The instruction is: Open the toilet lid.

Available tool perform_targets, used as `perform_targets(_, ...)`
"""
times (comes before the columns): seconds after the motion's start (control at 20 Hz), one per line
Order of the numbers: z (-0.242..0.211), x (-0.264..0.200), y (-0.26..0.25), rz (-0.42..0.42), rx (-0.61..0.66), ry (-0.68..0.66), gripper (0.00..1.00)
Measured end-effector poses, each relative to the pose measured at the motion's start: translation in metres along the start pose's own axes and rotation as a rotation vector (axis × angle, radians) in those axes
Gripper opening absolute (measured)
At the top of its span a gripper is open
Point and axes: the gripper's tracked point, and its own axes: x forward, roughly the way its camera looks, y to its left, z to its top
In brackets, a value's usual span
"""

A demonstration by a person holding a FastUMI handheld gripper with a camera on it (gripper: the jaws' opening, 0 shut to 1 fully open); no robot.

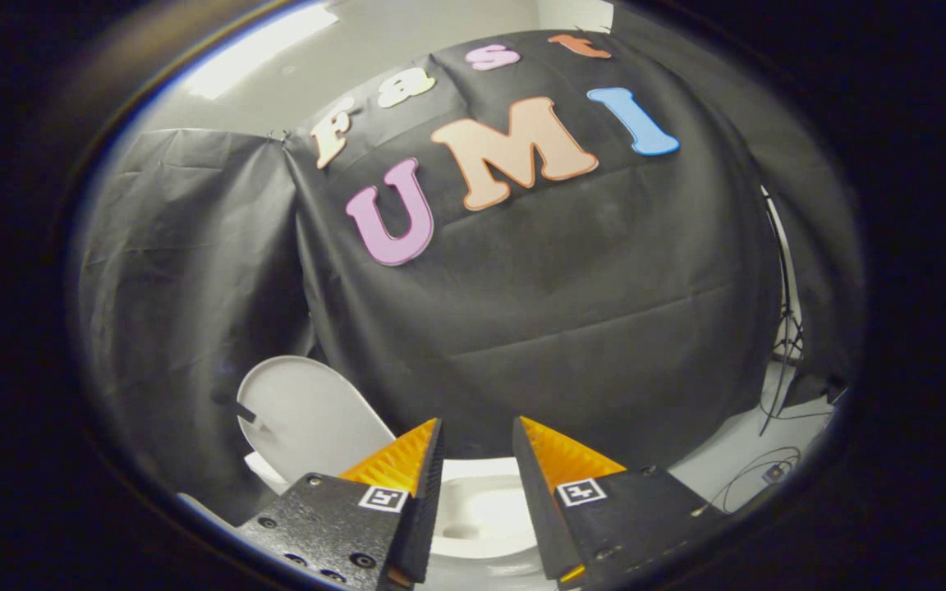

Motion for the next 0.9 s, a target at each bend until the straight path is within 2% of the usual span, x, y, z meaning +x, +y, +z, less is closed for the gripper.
perform_targets(0.5, -0.020, -0.050, -0.087, -0.135, -0.026, 0.058, 0.52)
perform_targets(0.9, -0.020, -0.085, -0.142, -0.208, -0.020, 0.036, 0.52)
